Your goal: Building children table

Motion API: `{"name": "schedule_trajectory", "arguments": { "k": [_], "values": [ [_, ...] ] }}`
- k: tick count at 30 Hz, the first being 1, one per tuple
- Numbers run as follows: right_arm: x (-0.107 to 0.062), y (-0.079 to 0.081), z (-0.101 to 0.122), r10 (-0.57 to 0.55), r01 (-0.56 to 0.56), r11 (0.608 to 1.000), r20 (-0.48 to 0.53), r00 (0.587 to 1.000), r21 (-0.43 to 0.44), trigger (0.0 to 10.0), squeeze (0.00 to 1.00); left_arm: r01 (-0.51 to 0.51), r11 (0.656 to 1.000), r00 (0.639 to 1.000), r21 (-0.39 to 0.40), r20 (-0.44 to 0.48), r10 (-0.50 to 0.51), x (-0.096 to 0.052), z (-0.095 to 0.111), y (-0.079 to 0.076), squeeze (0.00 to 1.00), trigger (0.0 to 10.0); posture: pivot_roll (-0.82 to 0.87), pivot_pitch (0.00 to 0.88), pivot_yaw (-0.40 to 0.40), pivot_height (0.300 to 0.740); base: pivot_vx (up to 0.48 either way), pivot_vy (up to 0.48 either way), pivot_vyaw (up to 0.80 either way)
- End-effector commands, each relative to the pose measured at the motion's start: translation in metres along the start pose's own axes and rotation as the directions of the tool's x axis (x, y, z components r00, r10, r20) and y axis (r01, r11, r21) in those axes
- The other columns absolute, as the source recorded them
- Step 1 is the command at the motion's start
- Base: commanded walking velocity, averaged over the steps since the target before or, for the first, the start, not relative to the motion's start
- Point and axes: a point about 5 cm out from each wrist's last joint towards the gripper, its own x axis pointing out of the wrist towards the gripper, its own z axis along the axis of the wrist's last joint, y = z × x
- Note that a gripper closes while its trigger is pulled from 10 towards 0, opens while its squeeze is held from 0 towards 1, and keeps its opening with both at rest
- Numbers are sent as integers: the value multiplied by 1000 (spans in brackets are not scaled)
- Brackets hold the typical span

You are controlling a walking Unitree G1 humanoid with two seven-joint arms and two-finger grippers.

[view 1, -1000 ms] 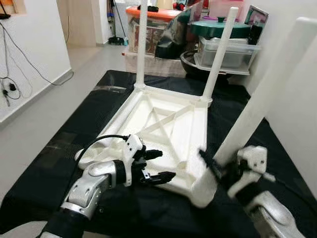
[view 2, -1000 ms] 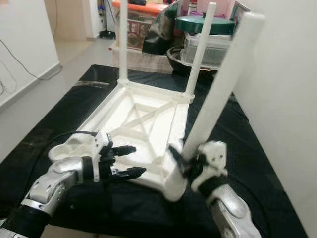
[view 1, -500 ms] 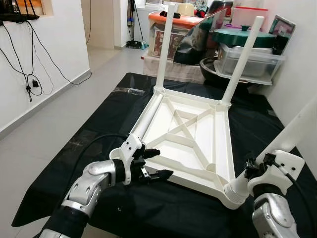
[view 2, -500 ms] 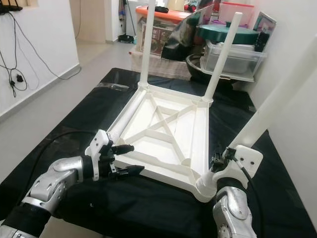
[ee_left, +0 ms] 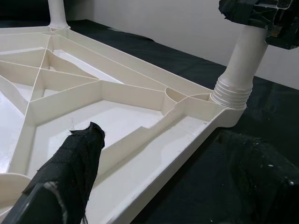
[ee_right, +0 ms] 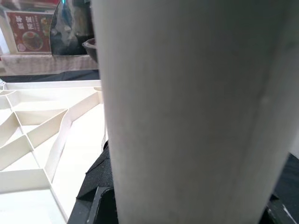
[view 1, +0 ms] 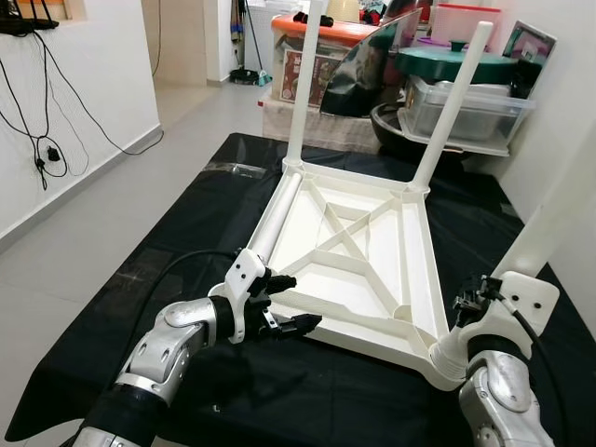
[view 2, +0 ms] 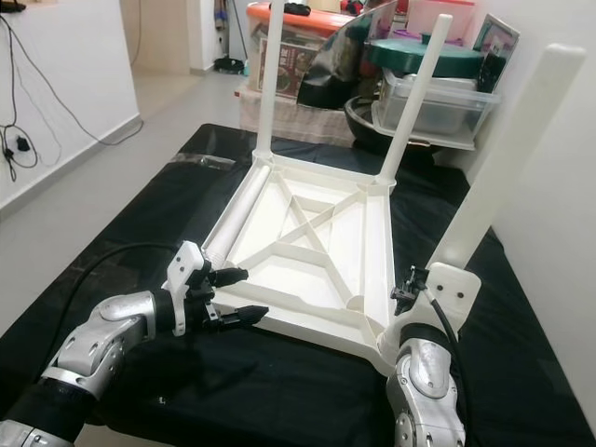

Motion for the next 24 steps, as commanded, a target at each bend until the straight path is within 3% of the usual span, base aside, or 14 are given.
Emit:
{"name": "schedule_trajectory", "arguments": {
  "k": [1,2,3,5,6,11,12,13,15,19,20,21,22,24],
  "values": [
    [-5,9,-26,138,-136,990,-127,982,30,0,0,-2,1000,1000,6,0,2,1,1,2,0,10000,92,0,-99,740,0,0,0],
    [-10,22,-23,308,-302,951,-106,945,69,0,0,0,1000,1000,7,-2,0,2,1,2,0,10000,92,0,-99,740,0,0,0],
    [-10,22,-23,308,-302,951,-106,945,69,0,0,0,1000,1000,7,-2,0,2,1,2,0,10000,92,0,-99,740,0,0,0],
    [-37,45,-16,673,-670,740,-64,737,63,0,0,6,1000,1000,4,-3,-6,4,0,0,0,10000,93,0,-99,740,0,0,0],
    [-45,49,-16,745,-743,667,-64,664,55,0,0,8,1000,1000,4,-4,-8,5,0,0,0,10000,93,0,-99,740,0,0,0],
    [-57,52,-16,823,-822,567,-81,562,49,0,0,12,1000,1000,3,-3,-12,5,0,-1,0,10000,94,0,-99,740,0,0,0],
    [-57,37,-27,892,-912,410,-203,404,-14,0,0,10,1000,1000,5,-2,-10,5,1,0,0,10000,122,0,-124,740,0,0,0],
    [-57,37,-27,892,-912,410,-203,404,-14,0,0,10,1000,1000,5,-2,-10,5,1,0,0,10000,122,0,-124,740,0,0,0],
    [-53,26,-30,908,-945,325,-268,323,-35,0,0,5,1000,1000,5,-1,-5,3,1,1,0,10000,122,0,-124,740,0,0,0],
    [-39,21,-26,909,-950,307,-275,312,-63,0,0,-9,1000,1000,4,-4,9,1,-2,1,0,10000,130,0,-137,740,0,0,0],
    [-37,19,-23,919,-962,264,-284,273,-73,0,0,-12,1000,1000,2,-4,12,0,-2,0,0,10000,134,0,-142,740,0,0,0],
    [-37,19,-23,919,-962,264,-284,273,-73,0,0,-12,1000,1000,2,-4,12,0,-2,0,0,10000,134,0,-142,740,0,0,0],
    [-36,17,-20,931,-980,181,-307,197,-78,0,0,-14,1000,1000,-2,-3,14,-1,-3,-1,0,10000,142,0,-146,740,0,0,0],
    [-37,16,-18,933,-987,140,-322,157,-76,0,0,-14,1000,1000,-3,-2,14,-1,-3,-1,0,10000,142,0,-146,740,0,0,0]
  ]
}}
